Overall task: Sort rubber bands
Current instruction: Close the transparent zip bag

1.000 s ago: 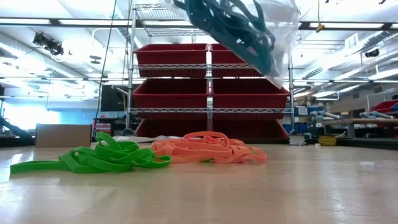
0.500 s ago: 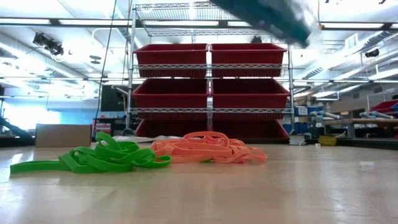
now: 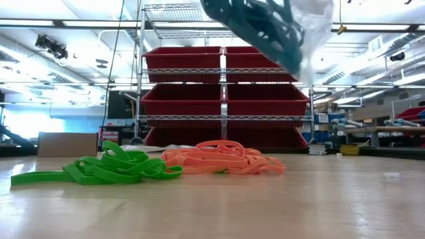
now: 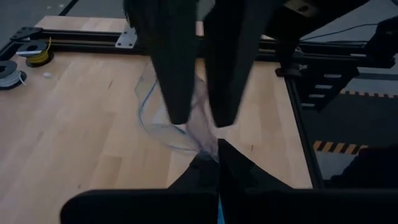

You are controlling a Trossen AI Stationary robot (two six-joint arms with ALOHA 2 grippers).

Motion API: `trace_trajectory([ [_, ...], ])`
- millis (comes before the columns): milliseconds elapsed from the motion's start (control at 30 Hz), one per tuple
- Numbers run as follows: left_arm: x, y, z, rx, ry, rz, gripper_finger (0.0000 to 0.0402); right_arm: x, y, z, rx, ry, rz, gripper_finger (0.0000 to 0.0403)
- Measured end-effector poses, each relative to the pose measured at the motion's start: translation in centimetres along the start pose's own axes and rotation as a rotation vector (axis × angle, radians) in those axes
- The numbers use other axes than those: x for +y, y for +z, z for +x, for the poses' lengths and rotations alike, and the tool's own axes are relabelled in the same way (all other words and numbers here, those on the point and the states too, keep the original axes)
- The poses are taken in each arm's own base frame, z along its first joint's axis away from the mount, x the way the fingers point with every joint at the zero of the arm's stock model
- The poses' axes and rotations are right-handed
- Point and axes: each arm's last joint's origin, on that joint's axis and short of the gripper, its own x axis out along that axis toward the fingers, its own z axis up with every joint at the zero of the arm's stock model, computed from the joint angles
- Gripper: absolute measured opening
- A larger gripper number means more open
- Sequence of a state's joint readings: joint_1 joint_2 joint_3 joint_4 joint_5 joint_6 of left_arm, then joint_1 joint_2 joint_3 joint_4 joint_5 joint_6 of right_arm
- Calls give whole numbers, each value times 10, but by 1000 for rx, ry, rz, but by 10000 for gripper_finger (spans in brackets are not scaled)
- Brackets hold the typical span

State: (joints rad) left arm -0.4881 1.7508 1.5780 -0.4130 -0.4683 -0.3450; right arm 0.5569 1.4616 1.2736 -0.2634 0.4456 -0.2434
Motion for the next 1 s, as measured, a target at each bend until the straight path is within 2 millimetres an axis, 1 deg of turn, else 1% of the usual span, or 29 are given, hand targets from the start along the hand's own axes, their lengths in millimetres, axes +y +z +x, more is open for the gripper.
trace_trajectory([
  [167, 1, 1, 0, -1, -1, -7, 0, 2, 1, 0, -12, 42, 0, 93],
  [333, 2, 4, 2, -22, -20, -27, 0, 5, 0, 5, -8, 34, -5, 91],
  [500, 4, 5, 4, -12, -65, -36, 0, 8, 0, 10, -6, -4, -19, 69],
  [700, 4, 5, 4, -8, -63, -56, 0, 10, 0, 10, -7, -25, -56, 9],
  [867, 5, 4, 4, 5, -64, -53, 0, 9, 0, 10, -6, -32, -33, 3],
  [1000, 6, 2, 4, 18, -41, -46, 0, 5, 0, 10, -6, -38, 54, 1],
])
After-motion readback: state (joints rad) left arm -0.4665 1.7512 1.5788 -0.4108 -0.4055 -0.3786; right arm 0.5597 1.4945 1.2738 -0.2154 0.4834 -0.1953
